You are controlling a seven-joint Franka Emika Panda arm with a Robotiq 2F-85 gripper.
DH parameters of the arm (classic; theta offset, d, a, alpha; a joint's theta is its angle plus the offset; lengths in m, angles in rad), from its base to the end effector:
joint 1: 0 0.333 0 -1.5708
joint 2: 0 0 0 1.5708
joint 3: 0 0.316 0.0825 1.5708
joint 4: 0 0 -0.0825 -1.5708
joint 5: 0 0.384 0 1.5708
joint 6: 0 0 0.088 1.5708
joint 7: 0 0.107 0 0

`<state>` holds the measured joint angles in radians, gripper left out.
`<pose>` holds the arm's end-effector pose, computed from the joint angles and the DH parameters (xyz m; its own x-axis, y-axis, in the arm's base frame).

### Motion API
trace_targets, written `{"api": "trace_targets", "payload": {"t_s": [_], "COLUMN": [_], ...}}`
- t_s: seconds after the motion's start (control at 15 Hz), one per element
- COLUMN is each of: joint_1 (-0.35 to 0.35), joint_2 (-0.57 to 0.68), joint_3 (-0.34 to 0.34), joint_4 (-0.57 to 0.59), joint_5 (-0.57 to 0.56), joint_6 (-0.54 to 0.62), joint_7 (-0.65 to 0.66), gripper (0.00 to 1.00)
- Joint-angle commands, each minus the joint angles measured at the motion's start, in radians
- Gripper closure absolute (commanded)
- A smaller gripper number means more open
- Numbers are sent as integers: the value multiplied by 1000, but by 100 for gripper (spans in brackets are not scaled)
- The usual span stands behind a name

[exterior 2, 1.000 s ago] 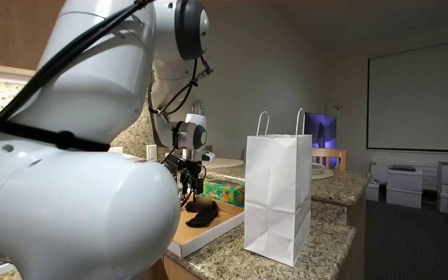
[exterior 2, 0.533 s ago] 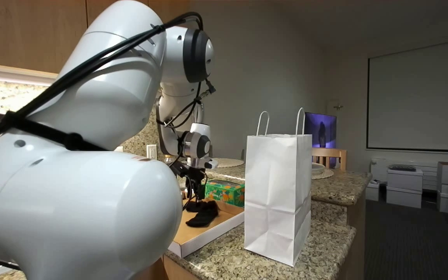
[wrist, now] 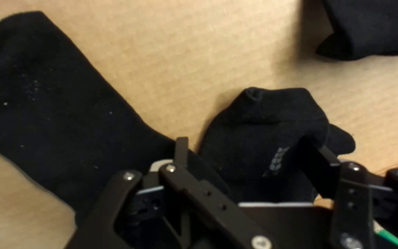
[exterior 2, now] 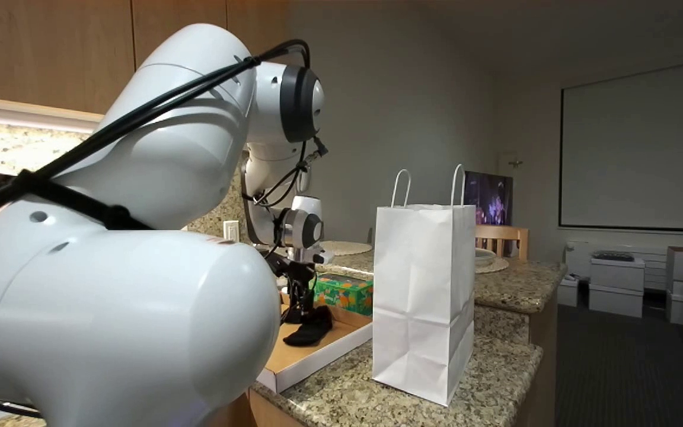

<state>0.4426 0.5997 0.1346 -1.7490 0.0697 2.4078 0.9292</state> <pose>0.5679 0.3603 0.2381 0.9095 -0.4105 -0.0657 -0.4156 -0.9014 -0.1213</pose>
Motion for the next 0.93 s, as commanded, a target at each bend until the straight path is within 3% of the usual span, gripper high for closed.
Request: {"api": "trace_targets", "payload": {"t_s": [0.0, 0.4, 0.73, 0.87], "joint_1": [25, 14, -1, -4], "joint_2": [15, 27, 14, -9], "joint_3": [-21, -3, 19, 28], "joint_4": [36, 61, 54, 40], "joint_5": [-21, 1, 24, 30], "joint_6": [-63, -130, -154, -157], "joint_7": [33, 2, -23, -29], "gripper": [47, 87, 93, 88]}}
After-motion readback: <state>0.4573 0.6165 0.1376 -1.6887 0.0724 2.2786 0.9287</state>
